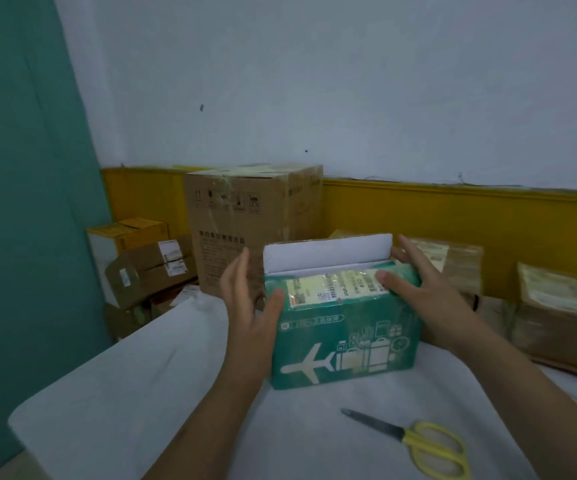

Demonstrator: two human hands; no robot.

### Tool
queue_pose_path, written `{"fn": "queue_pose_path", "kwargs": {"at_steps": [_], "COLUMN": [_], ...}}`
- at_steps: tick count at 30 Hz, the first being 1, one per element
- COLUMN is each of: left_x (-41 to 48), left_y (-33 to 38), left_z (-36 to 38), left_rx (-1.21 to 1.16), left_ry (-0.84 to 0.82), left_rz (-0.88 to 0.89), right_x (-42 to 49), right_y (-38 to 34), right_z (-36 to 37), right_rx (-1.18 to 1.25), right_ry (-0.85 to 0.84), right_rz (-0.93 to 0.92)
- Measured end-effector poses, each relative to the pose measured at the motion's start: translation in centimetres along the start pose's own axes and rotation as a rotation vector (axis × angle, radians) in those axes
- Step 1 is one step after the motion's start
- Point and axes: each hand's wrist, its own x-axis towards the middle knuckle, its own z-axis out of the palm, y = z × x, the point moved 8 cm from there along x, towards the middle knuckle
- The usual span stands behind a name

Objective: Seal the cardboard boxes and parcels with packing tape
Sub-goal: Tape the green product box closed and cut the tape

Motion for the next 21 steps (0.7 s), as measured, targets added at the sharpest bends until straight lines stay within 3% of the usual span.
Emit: {"fn": "queue_pose_path", "kwargs": {"at_steps": [3, 8, 11, 16, 21], "left_x": [0.1, 0.4, 0.3, 1.1, 0.1], "left_y": [-0.6, -0.8, -1.3, -1.8, -0.2], "left_z": [1.3, 0.7, 0.9, 0.7, 1.0], "left_rx": [-0.219, 0.014, -0.015, -0.032, 0.037], "left_ry": [-0.127, -0.097, -0.103, -0.064, -0.159], "left_rz": [-0.137, -0.011, -0.036, -0.043, 0.082], "right_x": [0.4, 0.3, 0.2, 0.9, 1.4], "right_y": [0.7, 0.5, 1.3, 2.8, 2.1], "right_z": [0.1, -0.5, -0.2, 0.2, 0.2], "right_rx": [0.077, 0.043, 0.068, 0.35, 0.268], "right_ry": [0.025, 0.112, 0.128, 0.169, 0.134], "right_rz": [-0.001, -0.066, -0.069, -0.006, -0.024]}}
